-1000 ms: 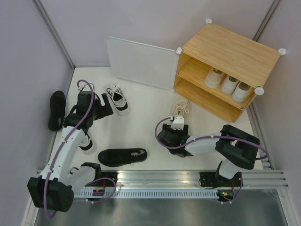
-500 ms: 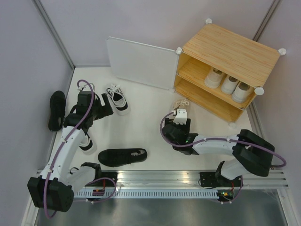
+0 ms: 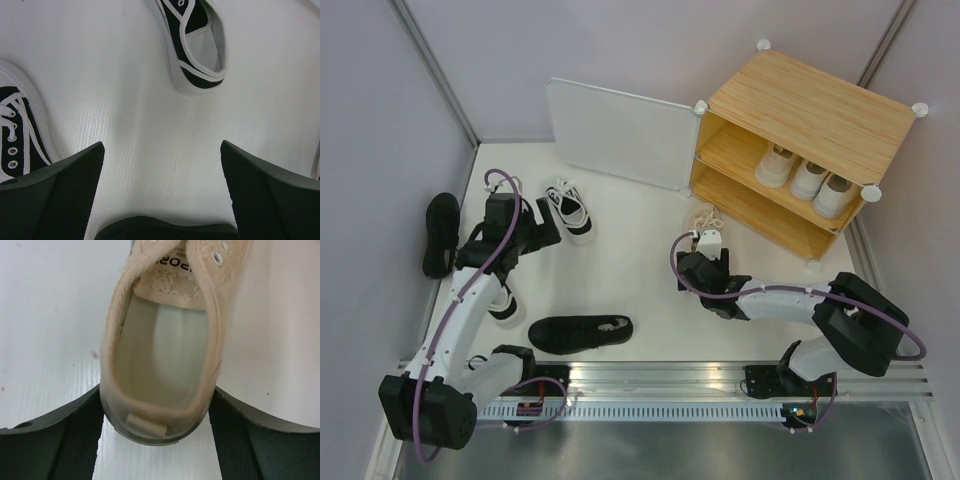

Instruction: Place and organize the shoes in the shoe cabinet

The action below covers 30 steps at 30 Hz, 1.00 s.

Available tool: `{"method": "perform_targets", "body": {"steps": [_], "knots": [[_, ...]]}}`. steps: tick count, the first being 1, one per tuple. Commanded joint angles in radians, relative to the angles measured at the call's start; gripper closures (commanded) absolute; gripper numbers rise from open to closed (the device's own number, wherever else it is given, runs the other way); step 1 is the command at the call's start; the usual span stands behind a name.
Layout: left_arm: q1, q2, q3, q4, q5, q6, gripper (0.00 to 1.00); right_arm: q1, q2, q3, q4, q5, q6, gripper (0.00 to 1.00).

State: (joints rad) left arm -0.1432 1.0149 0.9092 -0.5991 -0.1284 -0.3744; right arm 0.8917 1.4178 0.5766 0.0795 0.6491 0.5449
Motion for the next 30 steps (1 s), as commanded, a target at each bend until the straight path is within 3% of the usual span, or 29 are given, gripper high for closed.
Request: {"method": "perform_targets", "body": {"steps": [1,5,6,9,14,22,30], "knots": [[0.001,0.004,-0.006,0.032,0.007,0.035,0.00,-0.005,0.050,0.043,-0.078,-0.062,0.110,0.89],[0.001,0.004,-0.006,0.030,0.009,0.035,0.00,-0.005,0.084,0.081,-0.184,-0.072,0.179,0.53],[0.001,0.005,-0.006,0.030,0.009,0.035,0.00,-0.005,0.084,0.091,-0.213,-0.080,0.184,0.36],[0.001,0.007,-0.006,0.030,0.009,0.037,0.00,-0.005,0.067,0.149,-0.274,-0.104,0.188,0.18],[0.001,0.005,-0.006,0.030,0.012,0.037,0.00,-0.007,-0.023,0.264,-0.377,-0.111,0.188,0.04],[0.001,0.007,-0.006,0.030,0.015,0.037,0.00,-0.071,-0.080,0.301,-0.485,-0.074,0.251,0.05],[0.001,0.008,-0.006,0.030,0.024,0.035,0.00,-0.151,-0.076,0.238,-0.428,-0.092,0.305,0.31]]}}
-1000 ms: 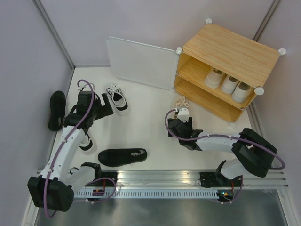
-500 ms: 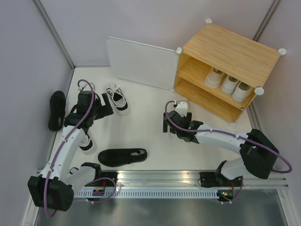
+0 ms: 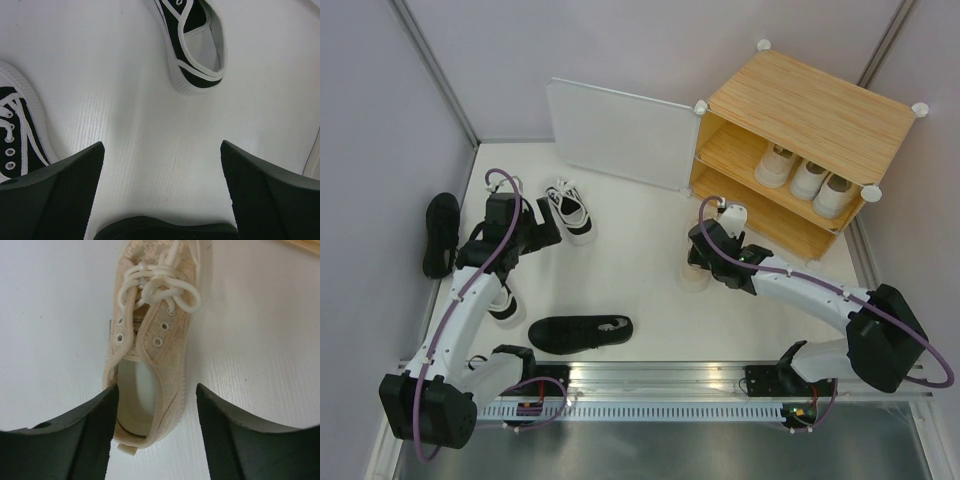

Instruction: Place and organize the shoes in the shoe cabinet

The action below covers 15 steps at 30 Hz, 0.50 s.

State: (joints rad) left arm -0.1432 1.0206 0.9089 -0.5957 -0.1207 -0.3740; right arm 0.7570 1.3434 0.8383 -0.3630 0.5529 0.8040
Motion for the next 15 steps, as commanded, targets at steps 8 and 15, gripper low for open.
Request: {"method": "perform_targets", "body": {"steps": [8,15], "knots": [[0.001,0.007,-0.005,0.027,0.026,0.035,0.00,-0.054,0.098,-0.097,0.140,-0.082,0.080,0.39],[0.001,0.006,-0.005,0.028,0.027,0.037,0.00,-0.056,0.146,-0.079,0.167,-0.114,0.051,0.66]]}}
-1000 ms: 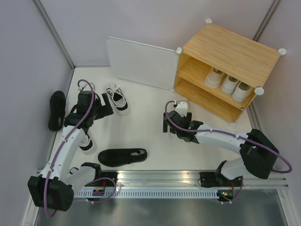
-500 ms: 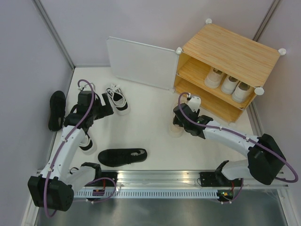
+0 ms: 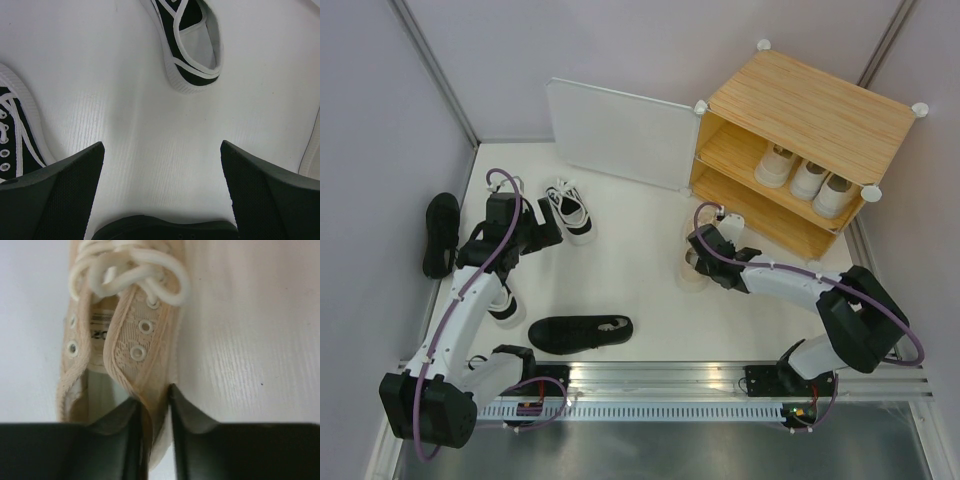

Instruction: Place and organize the shoes in the shoe cabinet

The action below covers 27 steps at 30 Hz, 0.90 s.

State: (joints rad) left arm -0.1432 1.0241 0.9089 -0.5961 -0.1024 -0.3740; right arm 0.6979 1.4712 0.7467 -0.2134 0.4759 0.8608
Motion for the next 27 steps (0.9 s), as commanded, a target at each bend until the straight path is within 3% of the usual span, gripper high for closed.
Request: {"method": "perform_targets", "body": {"steps": [1,2,3,8,14,19,27], "knots": [[0.001,0.002,-0.005,0.027,0.009,0.037,0.00,0.003,0.012,0.031,0.009,-0.040,-0.026,0.77],[0.001,0.002,-0.005,0.027,0.009,0.037,0.00,0.003,0.005,0.043,-0.013,-0.039,-0.034,0.95],[0.001,0.002,-0.005,0.028,0.009,0.035,0.00,0.003,-0.020,0.054,-0.029,-0.025,-0.042,0.99],[0.001,0.001,-0.005,0.028,0.012,0.037,0.00,0.003,-0.132,0.181,-0.154,0.081,-0.086,0.99],[0.001,0.001,-0.005,0.028,0.010,0.035,0.00,-0.032,-0.155,0.394,-0.262,0.208,-0.114,0.99],[0.001,0.001,-0.005,0.028,0.010,0.035,0.00,-0.116,-0.108,0.529,-0.253,0.185,-0.120,0.99],[0.001,-0.004,-0.005,0.027,0.013,0.035,0.00,-0.270,0.009,0.608,-0.184,0.162,-0.069,0.99]]}}
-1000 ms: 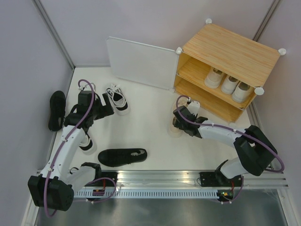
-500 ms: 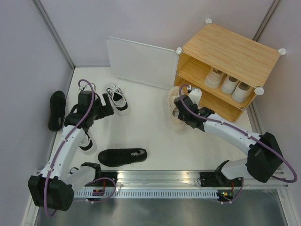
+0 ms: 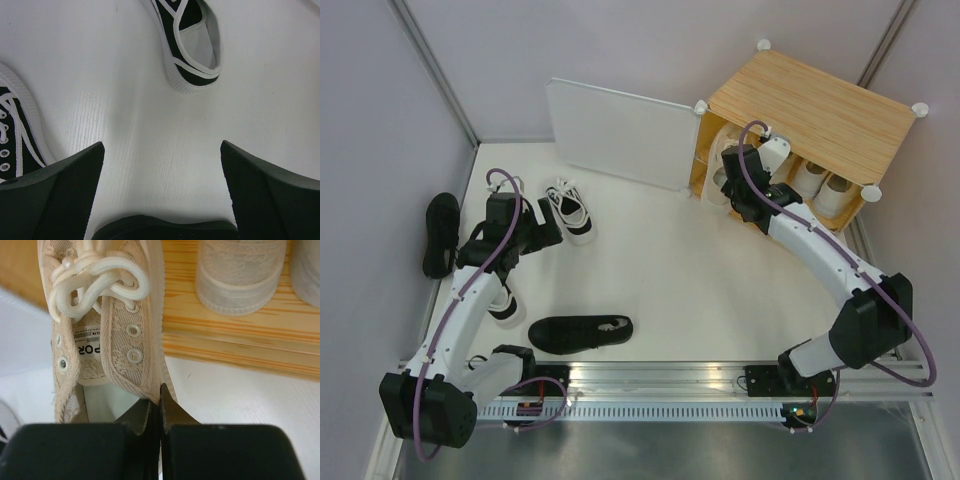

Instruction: Place and organize the shoes in the shoe cabinet

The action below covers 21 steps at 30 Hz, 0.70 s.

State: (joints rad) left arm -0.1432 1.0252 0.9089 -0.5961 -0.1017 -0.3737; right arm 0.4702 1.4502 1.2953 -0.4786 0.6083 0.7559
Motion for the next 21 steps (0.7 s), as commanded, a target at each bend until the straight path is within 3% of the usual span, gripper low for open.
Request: {"method": "perform_targets", "body": {"steps": [1,15,19,21], "knots": [[0.001,-0.007,-0.005,0.028,0.014,0.035,0.00,-0.051,0.041,0.076,0.087,0.027,0.045,0.99],[0.001,0.003,-0.005,0.028,0.033,0.033,0.00,-0.168,0.237,0.271,0.147,-0.008,0.098,0.98],[0.001,0.004,-0.007,0.028,0.034,0.032,0.00,-0.173,0.271,0.301,0.153,-0.002,0.097,0.73],[0.001,0.006,-0.007,0.028,0.037,0.033,0.00,-0.176,0.280,0.294,0.159,-0.002,0.092,0.66]]}}
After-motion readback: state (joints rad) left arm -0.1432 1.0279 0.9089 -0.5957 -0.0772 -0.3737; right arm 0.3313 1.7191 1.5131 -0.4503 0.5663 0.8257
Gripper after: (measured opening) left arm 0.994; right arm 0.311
